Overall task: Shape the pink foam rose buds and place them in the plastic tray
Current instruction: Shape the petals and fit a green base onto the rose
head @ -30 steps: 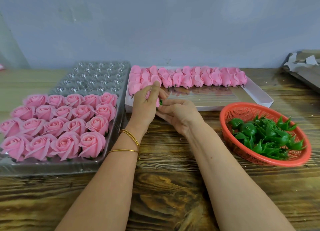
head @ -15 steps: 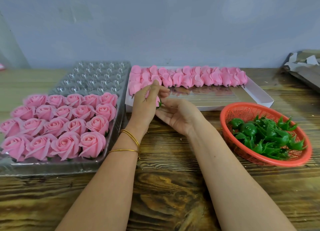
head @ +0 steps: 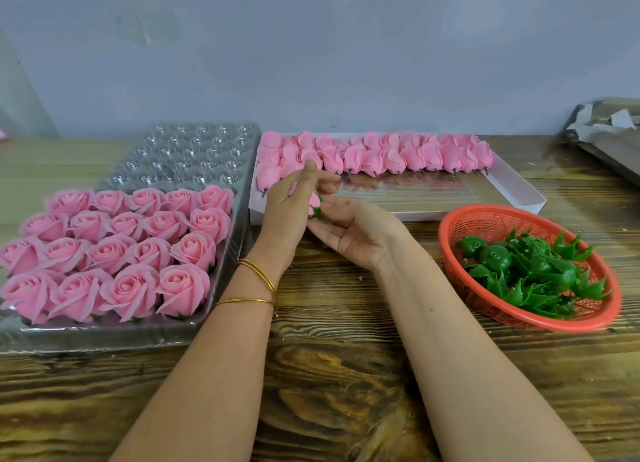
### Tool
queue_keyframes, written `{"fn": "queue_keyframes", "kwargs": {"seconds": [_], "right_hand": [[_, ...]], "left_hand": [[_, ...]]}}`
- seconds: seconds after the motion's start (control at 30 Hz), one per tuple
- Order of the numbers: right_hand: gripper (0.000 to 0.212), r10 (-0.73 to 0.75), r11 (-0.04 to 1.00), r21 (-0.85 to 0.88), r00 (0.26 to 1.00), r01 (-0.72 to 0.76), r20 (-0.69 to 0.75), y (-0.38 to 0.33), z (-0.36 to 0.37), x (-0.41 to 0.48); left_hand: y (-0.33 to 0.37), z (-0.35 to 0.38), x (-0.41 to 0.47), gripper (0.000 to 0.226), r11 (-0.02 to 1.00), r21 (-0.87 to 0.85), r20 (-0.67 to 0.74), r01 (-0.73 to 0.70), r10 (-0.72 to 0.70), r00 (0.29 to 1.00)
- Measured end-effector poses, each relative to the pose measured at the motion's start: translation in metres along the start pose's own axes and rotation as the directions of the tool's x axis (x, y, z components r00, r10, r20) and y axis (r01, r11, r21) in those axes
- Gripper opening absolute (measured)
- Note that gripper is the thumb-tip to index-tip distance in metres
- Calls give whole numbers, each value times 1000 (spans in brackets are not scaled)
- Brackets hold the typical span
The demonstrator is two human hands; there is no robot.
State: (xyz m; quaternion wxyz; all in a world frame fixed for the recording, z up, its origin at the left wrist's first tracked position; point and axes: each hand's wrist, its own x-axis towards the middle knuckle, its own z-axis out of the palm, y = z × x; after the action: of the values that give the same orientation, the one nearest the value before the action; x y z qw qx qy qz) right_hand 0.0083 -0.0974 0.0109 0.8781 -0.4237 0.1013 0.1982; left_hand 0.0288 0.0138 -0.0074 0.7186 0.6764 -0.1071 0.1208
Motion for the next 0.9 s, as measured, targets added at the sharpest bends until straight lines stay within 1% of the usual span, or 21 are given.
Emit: {"fn": "queue_keyframes", "kwargs": {"seconds": [0.27, 0.4, 0.47, 0.6, 0.67, 0.8, 0.9], "right_hand": [[27, -13, 998, -61, 1000, 15, 28, 0, -2, 0], [22, -6, 998, -62, 999, 8, 31, -1, -2, 0], [20, 8, 999, -46, 999, -6, 35, -1, -2, 0], [17, 20, 998, 57, 1000, -20, 1, -1, -2, 0], [16, 19, 997, 73, 1000, -18, -8, -1, -2, -1], [17, 4, 1000, 29, 999, -2, -37, -2, -2, 0], [17, -21, 1000, -3, 999, 21, -49, -2, -2, -1]], "left_hand": [[1, -1, 0, 38, 1000, -21, 27, 17, -16, 1000], [2, 0, -1, 38, 1000, -24, 15, 7, -6, 1000], [1, -1, -1, 41, 999, -34, 4, 11, -11, 1000], [0, -1, 0, 42, 998, -58, -5, 27, -27, 1000], [0, -1, 0, 41, 997, -62, -5, 40, -40, 999], [3, 0, -2, 40, 997, -44, 23, 67, -66, 998], [8, 1, -5, 33, 996, -39, 37, 80, -78, 996]]}}
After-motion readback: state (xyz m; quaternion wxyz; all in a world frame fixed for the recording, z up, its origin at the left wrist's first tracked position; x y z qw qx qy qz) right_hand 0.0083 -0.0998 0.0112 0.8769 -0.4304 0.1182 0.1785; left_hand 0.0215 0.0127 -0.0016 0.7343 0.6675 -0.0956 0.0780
